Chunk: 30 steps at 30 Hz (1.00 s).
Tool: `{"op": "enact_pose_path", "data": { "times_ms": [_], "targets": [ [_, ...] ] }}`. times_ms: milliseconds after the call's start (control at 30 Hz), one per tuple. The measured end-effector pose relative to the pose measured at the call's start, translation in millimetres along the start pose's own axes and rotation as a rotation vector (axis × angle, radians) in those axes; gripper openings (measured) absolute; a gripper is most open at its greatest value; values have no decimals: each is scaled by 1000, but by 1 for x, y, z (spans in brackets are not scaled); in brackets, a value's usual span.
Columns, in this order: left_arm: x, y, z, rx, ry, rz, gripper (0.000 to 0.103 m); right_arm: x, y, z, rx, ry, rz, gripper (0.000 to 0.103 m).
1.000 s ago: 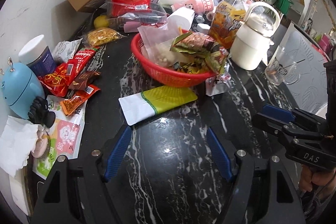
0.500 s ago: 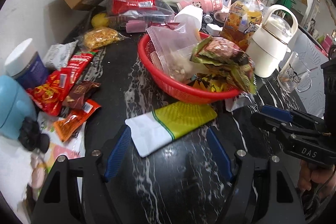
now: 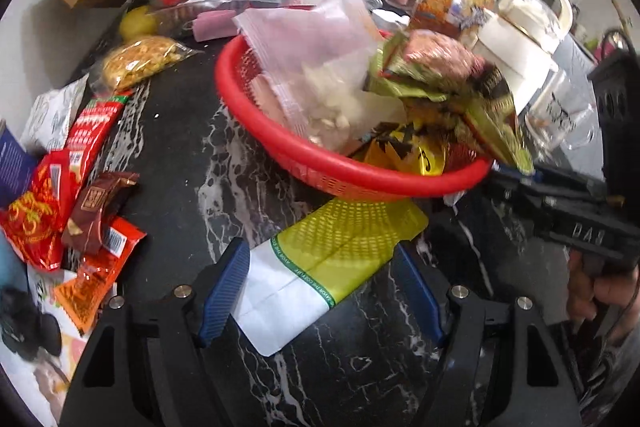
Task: Organize snacks
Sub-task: 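Grasp the yellow-green tube packet with the left tool while the right tool grasps the white peanut packet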
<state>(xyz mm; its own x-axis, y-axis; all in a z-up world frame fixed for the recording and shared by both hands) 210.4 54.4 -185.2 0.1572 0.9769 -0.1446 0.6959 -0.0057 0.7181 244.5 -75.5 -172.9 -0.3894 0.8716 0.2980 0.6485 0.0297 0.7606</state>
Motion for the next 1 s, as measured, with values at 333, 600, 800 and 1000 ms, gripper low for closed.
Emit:
{"op": "enact_pose_path", "data": {
  "times_ms": [333, 600, 800, 1000],
  "targets": [
    [-13, -5, 6, 15, 45, 187, 74, -6, -3, 3, 9, 19, 28, 40],
    [-15, -5, 12, 5, -3, 161, 73, -5, -7, -7, 18, 32, 22, 25],
    [-26, -7, 6, -7, 3, 154, 52, -9, -11, -10, 23, 36, 30, 15],
    [-33, -14, -1, -10, 41, 113, 46, -11, -14, -16, 28, 45, 46, 11]
  ]
}}
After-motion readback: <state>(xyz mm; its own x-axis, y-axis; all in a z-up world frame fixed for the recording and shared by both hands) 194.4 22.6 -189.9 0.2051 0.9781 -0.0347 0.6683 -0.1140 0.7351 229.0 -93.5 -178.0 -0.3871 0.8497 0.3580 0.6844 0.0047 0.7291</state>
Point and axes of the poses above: each gripper's, at about its wrist camera, not at the fingertips, and z roughly the way its jaws point, x to its left, y to its top, the point moved 9 cm from there along z, roughly the way its jaws point, and after that the axes turned 14 degrees about -x, right-handed, at the moved point
